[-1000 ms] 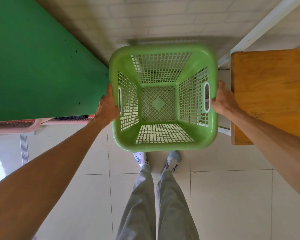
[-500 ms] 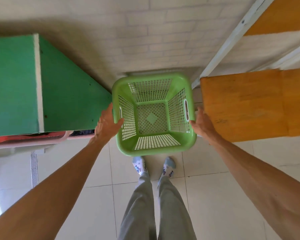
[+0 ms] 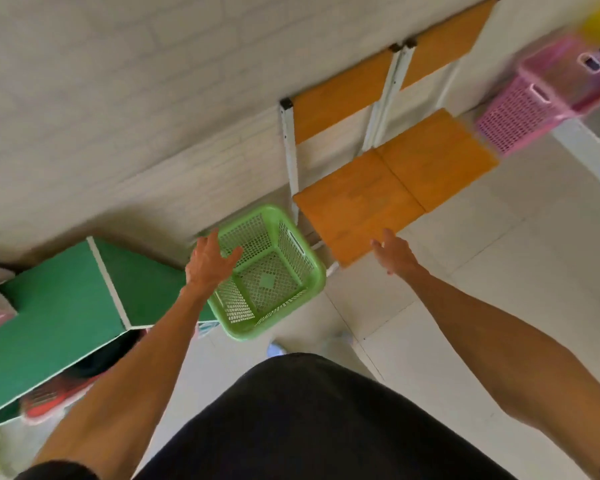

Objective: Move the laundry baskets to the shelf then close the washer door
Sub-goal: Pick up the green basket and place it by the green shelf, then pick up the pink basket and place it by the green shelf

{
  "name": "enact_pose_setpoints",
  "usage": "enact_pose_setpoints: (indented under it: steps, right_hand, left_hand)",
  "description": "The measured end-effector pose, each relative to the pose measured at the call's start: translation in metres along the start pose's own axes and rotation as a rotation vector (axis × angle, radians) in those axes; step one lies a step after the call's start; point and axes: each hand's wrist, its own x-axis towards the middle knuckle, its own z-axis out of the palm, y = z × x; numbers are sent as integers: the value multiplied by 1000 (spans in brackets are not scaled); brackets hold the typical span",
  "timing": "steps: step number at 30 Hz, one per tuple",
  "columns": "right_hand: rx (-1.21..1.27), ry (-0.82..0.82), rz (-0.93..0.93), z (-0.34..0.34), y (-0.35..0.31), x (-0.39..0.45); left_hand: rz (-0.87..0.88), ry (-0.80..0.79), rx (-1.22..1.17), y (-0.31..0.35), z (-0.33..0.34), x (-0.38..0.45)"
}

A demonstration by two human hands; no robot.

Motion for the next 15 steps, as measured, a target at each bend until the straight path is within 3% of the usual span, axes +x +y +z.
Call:
enact_pose_setpoints:
  steps: [8, 15]
  right_hand:
    - [289, 177, 196, -121, 124, -32]
    - [372, 306, 372, -211, 287, -60]
  left_hand:
    - [398, -110, 100, 213, 19, 22]
    - [613, -182, 110, 418, 105, 5]
